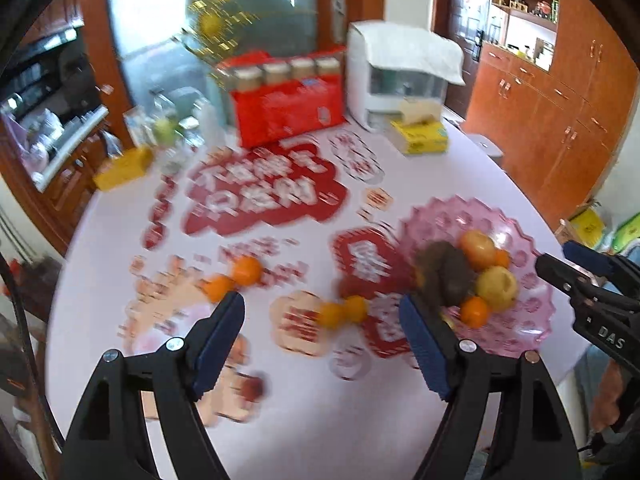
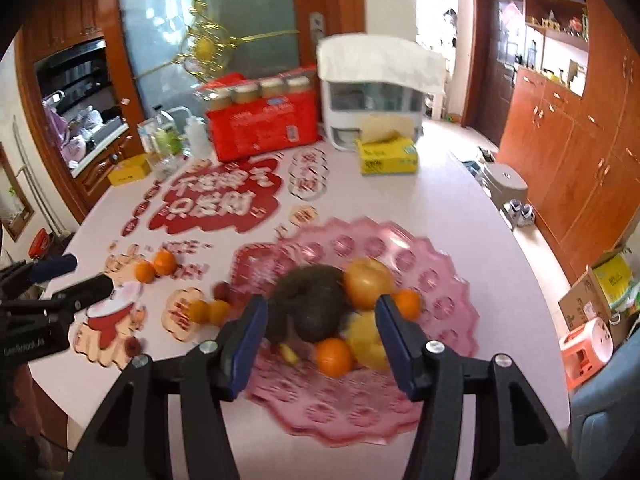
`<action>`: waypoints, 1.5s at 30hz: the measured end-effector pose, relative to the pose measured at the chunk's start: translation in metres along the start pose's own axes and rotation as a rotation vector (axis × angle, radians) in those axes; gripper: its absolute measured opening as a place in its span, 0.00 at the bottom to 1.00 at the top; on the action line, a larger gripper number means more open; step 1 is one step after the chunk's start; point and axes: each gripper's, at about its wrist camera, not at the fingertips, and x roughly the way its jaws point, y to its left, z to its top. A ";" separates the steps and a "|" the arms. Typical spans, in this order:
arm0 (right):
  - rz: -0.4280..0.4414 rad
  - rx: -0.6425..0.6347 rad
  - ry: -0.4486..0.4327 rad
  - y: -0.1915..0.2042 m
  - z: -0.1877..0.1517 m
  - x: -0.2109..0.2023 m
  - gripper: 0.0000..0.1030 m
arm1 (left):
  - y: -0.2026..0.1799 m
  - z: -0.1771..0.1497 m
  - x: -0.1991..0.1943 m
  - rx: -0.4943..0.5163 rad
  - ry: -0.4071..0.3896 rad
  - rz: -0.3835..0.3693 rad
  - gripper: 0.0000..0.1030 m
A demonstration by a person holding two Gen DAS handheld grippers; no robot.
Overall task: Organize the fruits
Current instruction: 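Move both open grippers back to the remaining mandarins, then close the left gripper on a mandarin while the right gripper grasps another mandarin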
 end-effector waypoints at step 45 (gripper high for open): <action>0.111 -0.029 0.272 0.206 0.045 0.205 0.59 | 0.163 -0.023 0.209 0.016 0.229 -0.142 0.80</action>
